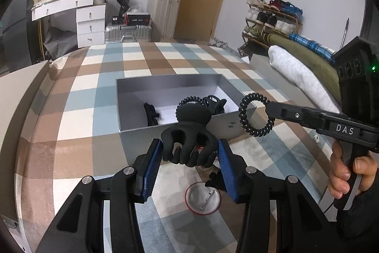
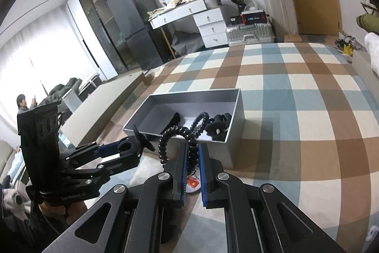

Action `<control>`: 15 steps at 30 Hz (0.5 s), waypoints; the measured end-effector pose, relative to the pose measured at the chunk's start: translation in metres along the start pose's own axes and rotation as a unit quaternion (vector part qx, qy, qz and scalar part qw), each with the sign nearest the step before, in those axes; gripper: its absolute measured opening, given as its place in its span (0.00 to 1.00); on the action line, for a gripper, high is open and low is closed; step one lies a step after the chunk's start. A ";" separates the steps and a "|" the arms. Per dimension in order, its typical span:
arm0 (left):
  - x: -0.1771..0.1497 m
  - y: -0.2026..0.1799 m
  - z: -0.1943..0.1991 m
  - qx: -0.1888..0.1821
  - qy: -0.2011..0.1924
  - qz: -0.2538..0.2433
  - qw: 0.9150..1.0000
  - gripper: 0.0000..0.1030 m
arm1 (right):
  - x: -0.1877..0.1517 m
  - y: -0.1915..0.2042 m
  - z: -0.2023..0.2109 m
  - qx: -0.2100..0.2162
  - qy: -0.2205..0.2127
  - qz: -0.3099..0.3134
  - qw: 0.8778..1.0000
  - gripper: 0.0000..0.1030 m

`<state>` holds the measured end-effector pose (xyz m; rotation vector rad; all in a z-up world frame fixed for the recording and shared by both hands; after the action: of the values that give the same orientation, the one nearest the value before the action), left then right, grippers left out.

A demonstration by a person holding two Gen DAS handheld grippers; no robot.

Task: Organize jewelry
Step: 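Carry the clip with the left tool while the right tool carries the tie over the box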

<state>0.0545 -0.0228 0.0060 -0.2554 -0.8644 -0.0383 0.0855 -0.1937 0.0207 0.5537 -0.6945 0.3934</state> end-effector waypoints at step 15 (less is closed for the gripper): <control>0.009 0.007 0.014 -0.004 -0.041 0.013 0.999 0.41 | 0.004 -0.004 0.006 0.004 -0.019 -0.011 1.000 0.08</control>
<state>0.0510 -0.0120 0.0201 -0.2771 -0.9427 -0.0060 0.0875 -0.1999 0.0254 0.5758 -0.7224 0.3665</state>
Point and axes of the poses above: each gripper's, at about its wrist camera, not at the fingertips, and z roughly against the way its jaws point, y to its left, x to its top, the point moved 2 cm from there along -z, roughly the way its jaws point, and after that the axes turned 1 degree about x, right-handed, at the moved point
